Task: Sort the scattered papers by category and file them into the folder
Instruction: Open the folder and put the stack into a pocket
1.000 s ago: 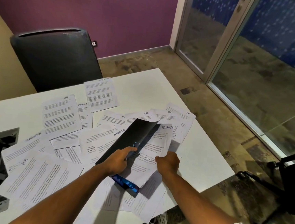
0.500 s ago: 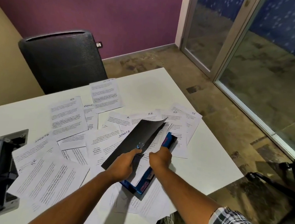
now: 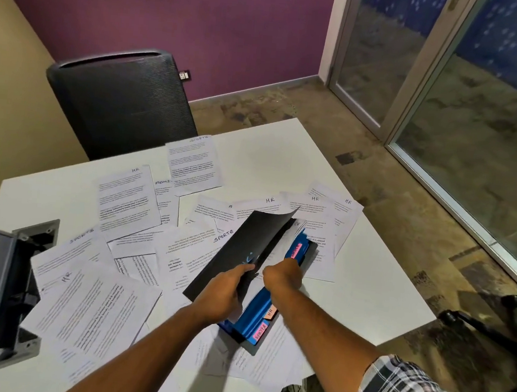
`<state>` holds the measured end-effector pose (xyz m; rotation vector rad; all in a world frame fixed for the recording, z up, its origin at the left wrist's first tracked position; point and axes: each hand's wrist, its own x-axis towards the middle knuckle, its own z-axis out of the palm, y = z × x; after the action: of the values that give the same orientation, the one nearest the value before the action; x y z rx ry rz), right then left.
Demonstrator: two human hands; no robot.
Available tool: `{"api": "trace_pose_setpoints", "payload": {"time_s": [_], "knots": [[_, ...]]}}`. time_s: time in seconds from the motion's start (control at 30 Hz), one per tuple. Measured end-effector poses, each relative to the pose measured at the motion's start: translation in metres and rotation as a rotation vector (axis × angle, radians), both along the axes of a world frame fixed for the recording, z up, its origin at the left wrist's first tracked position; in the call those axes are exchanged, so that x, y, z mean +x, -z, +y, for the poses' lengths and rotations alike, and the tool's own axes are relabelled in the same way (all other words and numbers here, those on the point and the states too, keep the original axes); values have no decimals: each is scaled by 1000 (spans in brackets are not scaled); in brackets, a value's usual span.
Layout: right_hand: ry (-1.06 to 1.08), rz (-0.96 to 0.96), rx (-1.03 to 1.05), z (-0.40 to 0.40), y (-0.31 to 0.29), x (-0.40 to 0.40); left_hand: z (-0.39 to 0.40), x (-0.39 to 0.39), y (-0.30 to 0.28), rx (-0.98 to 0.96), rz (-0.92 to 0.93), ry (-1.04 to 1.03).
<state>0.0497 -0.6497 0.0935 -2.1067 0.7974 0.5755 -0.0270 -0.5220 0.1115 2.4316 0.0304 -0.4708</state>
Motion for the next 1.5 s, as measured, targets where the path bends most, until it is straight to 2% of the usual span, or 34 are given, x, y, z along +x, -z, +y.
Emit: {"api": "trace_pose_setpoints", "payload": {"time_s": [0.47, 0.8, 1.0, 1.13, 1.23, 1.33, 1.5], "knots": [[-64, -27, 16, 4, 15, 5, 5, -2, -16, -120, -93, -7], [-165, -41, -9, 6, 15, 5, 12, -2, -10, -145, -13, -44], [-201, -289, -2, -28, 17, -7, 2, -3, -6, -130, 17, -46], [-230, -463, -216, -69, 27, -19, -3, -5, 0, -71, 51, -69], [-240, -377, -257, -90, 40, -22, -10, -9, 0, -65, 60, -64], [-247, -225, -146, -103, 52, -26, -21, -15, 3, -72, 68, -46], [-243, -120, 2, -113, 64, -36, -38, -24, 22, -36, 116, 45]]}}
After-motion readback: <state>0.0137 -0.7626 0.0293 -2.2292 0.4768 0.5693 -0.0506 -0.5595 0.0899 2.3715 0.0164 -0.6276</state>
